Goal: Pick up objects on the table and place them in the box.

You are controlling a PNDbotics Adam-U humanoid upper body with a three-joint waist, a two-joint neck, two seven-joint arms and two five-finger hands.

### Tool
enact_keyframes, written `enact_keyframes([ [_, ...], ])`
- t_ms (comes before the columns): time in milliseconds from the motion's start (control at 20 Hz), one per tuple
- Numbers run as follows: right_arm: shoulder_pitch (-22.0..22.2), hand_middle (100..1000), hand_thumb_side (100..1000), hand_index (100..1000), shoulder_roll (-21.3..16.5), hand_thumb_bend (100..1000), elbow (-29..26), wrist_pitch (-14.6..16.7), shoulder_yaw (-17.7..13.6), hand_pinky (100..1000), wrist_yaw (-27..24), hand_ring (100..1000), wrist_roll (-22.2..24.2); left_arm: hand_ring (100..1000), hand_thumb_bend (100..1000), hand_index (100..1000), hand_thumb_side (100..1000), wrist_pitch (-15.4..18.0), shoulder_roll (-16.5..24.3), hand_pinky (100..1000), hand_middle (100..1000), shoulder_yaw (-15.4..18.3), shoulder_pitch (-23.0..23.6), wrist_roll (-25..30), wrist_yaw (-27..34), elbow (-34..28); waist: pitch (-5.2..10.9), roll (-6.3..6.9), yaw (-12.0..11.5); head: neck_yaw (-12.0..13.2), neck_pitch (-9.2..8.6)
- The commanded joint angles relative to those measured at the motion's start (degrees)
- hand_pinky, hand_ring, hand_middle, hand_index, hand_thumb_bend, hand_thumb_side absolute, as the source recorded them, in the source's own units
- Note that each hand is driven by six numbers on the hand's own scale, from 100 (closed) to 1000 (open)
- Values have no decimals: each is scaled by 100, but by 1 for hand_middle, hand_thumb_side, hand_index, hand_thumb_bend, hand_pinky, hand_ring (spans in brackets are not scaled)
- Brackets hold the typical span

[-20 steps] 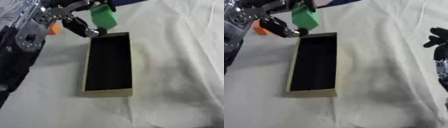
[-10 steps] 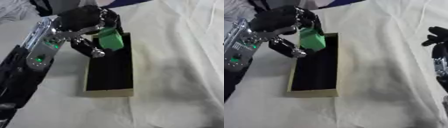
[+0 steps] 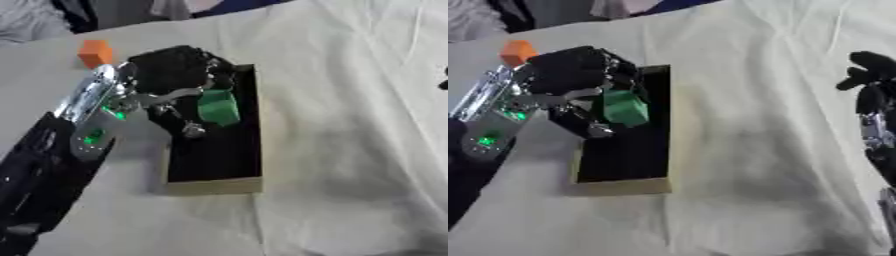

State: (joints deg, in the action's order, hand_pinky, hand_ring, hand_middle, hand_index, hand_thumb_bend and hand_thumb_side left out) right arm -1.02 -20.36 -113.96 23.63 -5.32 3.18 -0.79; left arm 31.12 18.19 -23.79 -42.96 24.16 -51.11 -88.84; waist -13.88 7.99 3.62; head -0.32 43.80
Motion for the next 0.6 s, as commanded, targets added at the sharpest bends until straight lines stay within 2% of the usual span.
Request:
enact_keyframes([
  [50,-38,542,685,859,-23,100,-63,6,-31,870,41,905,-12,583,334,760,100,93,-25,431,658,-13,-30,-34,-231,138,59,-64,11,18,31],
  [150,-39,541,685,859,-11,100,-63,3,-25,870,54,905,-9,675,344,807,100,183,-54,535,730,-41,-14,-3,-329,204,45,-70,10,30,31],
  [200,-39,540,685,858,-7,100,-63,2,-24,869,60,905,-10,761,380,861,100,226,-61,635,792,-42,-6,27,-380,217,40,-73,8,34,31],
  [300,-37,539,685,858,-3,100,-63,3,-24,869,73,904,-21,823,441,887,100,272,-63,720,837,-13,12,64,-493,206,34,-78,5,39,31],
  [450,-29,538,685,857,0,100,-63,6,-25,869,90,905,-43,862,487,909,100,256,-55,770,870,34,33,27,-662,150,31,-84,0,49,31],
  [600,-22,538,685,856,2,100,-63,4,-22,868,102,905,-59,884,478,932,121,196,-52,787,893,69,49,-69,-759,102,32,-90,-6,55,31],
])
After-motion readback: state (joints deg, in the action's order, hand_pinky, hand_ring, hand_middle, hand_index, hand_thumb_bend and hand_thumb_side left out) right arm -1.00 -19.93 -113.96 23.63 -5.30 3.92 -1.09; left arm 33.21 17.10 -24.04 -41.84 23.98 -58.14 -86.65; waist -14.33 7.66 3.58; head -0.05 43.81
